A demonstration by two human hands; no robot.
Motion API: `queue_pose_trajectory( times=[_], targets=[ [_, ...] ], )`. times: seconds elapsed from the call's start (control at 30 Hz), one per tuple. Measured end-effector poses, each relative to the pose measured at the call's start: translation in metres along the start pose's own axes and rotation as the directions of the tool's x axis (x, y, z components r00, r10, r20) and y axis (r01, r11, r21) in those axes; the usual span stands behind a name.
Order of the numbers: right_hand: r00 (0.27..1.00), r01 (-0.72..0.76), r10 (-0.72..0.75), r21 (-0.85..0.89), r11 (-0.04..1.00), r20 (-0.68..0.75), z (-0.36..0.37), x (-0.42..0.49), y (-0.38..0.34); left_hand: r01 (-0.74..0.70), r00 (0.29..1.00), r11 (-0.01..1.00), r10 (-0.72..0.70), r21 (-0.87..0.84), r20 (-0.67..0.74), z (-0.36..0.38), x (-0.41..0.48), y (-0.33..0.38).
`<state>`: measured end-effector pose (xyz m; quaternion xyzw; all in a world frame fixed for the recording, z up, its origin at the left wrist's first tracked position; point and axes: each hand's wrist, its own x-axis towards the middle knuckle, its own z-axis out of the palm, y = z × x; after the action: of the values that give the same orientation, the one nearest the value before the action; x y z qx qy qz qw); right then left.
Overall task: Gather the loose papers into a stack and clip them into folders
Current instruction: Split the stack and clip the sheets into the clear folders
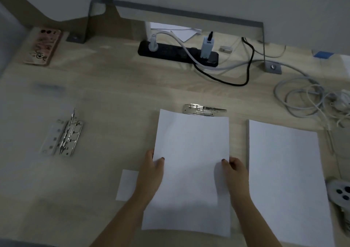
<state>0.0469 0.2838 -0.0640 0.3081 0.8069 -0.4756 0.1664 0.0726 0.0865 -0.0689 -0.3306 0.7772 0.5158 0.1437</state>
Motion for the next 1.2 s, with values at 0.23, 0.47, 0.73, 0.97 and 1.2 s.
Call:
queue_pose_trajectory(
  times=[0.23,0.47,0.73,0.97,1.2],
  targets=[
    [0.997,0.021,-0.018,0.039,0.999,-0.07,0.005,-0.003,-0.003,-0.088,0.992,0.95,0.112,0.299,-0.062,-0.011,0.016,0.005],
    [0.998,-0.007,0.016,0.146,0.989,-0.064,0.004,-0.01,-0.004,-0.153,0.986,0.937,0.165,0.314,-0.012,-0.021,0.025,0.002],
    [0.992,-0.006,0.017,0.083,0.997,-0.129,0.008,0.001,-0.005,-0.07,0.994,0.946,0.094,0.316,-0.06,-0.012,0.035,0.011],
    [0.986,-0.036,0.047,0.074,0.997,-0.158,0.008,0.012,-0.006,-0.081,0.98,0.926,0.142,0.368,-0.141,-0.005,0.038,0.016],
    [0.982,-0.077,0.097,0.13,0.989,-0.161,0.004,0.017,-0.007,-0.056,0.986,0.93,0.108,0.363,-0.126,-0.005,0.043,0.016]
  ],
)
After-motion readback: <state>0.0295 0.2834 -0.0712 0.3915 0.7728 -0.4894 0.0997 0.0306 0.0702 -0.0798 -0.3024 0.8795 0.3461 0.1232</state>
